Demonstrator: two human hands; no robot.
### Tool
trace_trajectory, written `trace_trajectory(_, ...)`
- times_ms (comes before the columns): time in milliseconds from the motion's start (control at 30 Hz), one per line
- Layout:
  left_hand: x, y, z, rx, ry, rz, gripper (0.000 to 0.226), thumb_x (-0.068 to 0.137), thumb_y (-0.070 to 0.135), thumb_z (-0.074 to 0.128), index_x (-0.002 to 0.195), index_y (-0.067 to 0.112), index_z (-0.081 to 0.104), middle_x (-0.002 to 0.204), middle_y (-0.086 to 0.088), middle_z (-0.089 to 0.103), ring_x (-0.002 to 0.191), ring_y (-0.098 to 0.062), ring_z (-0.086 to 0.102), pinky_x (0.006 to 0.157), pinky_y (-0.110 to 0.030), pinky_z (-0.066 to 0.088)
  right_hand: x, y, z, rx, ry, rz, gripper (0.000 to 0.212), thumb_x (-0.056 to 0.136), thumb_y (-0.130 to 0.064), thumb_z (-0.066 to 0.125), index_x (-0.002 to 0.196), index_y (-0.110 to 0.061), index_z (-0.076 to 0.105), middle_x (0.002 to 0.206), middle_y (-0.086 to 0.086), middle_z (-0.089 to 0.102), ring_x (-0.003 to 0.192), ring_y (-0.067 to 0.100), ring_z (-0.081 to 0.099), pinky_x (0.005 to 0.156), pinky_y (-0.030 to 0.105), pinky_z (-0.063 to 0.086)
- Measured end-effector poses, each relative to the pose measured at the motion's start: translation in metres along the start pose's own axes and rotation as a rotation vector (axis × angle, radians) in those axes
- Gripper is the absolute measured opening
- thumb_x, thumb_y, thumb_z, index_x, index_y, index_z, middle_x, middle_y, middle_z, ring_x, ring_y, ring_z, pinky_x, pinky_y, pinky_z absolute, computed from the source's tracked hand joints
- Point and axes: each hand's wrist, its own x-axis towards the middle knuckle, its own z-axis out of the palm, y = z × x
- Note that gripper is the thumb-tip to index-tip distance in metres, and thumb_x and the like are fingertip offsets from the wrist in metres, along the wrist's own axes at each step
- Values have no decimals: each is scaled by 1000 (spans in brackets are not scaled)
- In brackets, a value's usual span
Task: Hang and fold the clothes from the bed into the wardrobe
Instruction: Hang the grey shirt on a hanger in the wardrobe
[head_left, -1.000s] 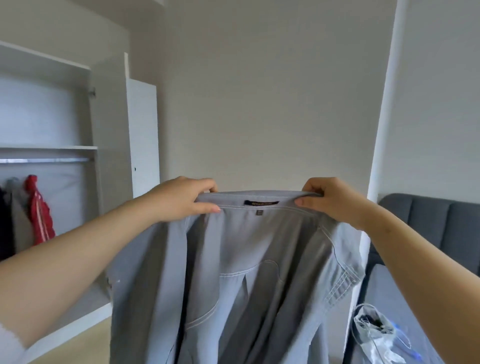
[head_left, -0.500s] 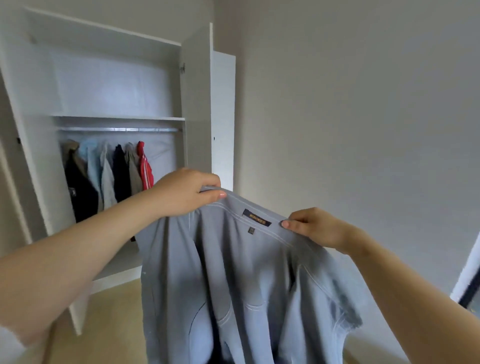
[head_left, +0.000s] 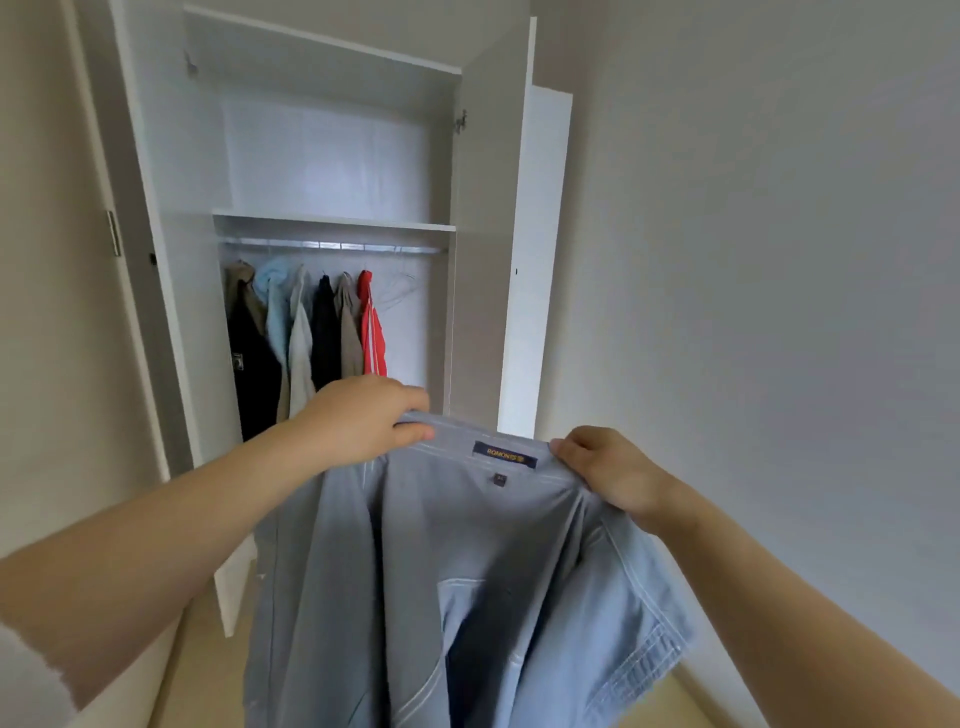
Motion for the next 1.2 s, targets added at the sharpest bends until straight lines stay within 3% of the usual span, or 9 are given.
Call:
trace_trajectory(100, 13, -39, 27, -143, -72, -25, 29, 85, 47, 59, 83, 19, 53, 81, -7, 59, 79, -21, 55, 65, -31, 40, 38, -4, 13, -12, 8, -57, 31, 82, -34, 68, 63, -15, 53, 58, -3, 48, 50, 5, 41, 46, 10, 32)
trace_trajectory(200, 25, -83, 47, -434, -204, -16, 28, 78, 44, 70, 87, 18, 61, 81, 1, 62, 75, -13, 55, 63, -21, 38, 78, -9, 28, -124, -52, -48, 31, 76, -37, 74, 62, -17, 55, 57, -6, 48, 52, 5, 43, 50, 14, 31)
trace_trajectory(400, 51, -176, 77, -355, -376, -97, 24, 86, 32, 64, 71, 14, 59, 65, 9, 51, 61, -5, 48, 54, -11, 33, 160, -27, 82, -177, 14, -48, 36, 75, -38, 74, 55, -20, 51, 53, -7, 45, 52, 6, 41, 47, 16, 29)
trace_trajectory(533, 52, -220, 110, -337, -441, -264, 32, 93, 34, 53, 62, 26, 49, 67, 9, 51, 63, -2, 46, 58, -19, 35, 197, -17, 114, -224, 52, 11, 36, 79, -38, 71, 60, -16, 50, 59, -3, 48, 55, 9, 43, 48, 20, 31)
trace_trajectory(700, 64, -234, 146, -829, -202, -587, 25, 97, 24, 47, 74, 21, 57, 81, -3, 59, 80, -19, 56, 71, -27, 42, 242, -5, 143, -153, 96, 54, 32, 83, -36, 67, 70, -9, 55, 62, -1, 49, 57, 11, 43, 49, 22, 33)
trace_trajectory(800, 80, -239, 153, -1216, -39, -820, 19, 95, 19, 50, 82, 15, 63, 82, -9, 65, 75, -20, 62, 64, -27, 48, 275, -5, 156, -61, 130, 54, 33, 83, -35, 68, 69, -8, 55, 62, 1, 50, 58, 13, 45, 51, 24, 36)
trace_trajectory(967, 119, -265, 168, -1406, 25, -1078, 18, 90, 23, 57, 83, 8, 64, 62, -9, 66, 54, -18, 62, 52, -24, 50, 339, 3, 175, 105, 123, 52, 32, 83, -31, 68, 64, -10, 52, 62, 4, 51, 59, 15, 46, 54, 26, 37)
trace_trajectory(1133, 199, -295, 190, -1537, 29, -1231, 24, 88, 28, 55, 76, 8, 62, 50, -8, 64, 41, -19, 61, 43, -21, 48, 427, 23, 186, 227, 105, 54, 36, 86, -31, 64, 84, 5, 61, 76, 13, 56, 63, 17, 48, 56, 25, 40)
trace_trajectory(1200, 236, -304, 203, -1544, 26, -1269, 27, 87, 33, 56, 75, 10, 63, 51, -7, 65, 47, -20, 62, 49, -24, 48, 462, 31, 185, 264, 99, 73, 36, 88, -31, 62, 87, 5, 62, 76, 13, 57, 65, 17, 49, 57, 24, 41)
